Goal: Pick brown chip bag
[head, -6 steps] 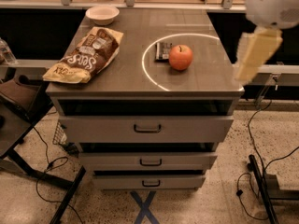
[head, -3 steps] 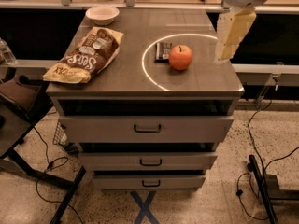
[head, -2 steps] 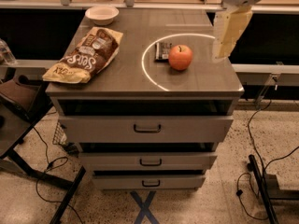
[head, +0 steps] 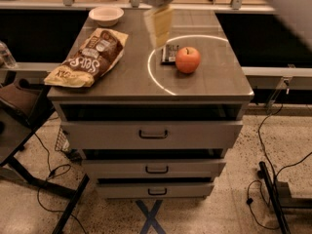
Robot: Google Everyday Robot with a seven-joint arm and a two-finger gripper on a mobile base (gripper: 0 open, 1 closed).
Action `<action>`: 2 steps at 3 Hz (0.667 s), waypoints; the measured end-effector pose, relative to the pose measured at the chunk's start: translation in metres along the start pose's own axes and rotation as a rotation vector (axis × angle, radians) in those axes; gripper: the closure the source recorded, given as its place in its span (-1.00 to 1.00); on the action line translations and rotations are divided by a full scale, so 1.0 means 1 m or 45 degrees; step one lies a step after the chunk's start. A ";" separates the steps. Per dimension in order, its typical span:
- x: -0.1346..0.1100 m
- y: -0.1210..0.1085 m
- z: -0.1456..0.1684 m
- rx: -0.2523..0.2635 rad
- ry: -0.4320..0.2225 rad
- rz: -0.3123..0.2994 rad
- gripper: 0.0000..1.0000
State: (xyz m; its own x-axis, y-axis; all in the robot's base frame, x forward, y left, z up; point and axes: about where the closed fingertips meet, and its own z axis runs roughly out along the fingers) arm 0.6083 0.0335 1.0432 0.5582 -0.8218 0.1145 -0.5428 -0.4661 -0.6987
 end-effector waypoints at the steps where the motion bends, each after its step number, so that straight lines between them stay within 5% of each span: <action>1: -0.027 -0.029 0.044 0.026 0.018 -0.102 -1.00; 2: -0.051 -0.041 0.100 0.018 0.019 -0.176 -1.00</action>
Offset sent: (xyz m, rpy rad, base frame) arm 0.0949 0.1462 -0.0943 -0.1359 -0.0748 0.1349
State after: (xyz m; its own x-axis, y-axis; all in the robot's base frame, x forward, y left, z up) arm 0.6646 0.1270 0.9957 0.6178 -0.7547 0.2208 -0.4521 -0.5706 -0.6856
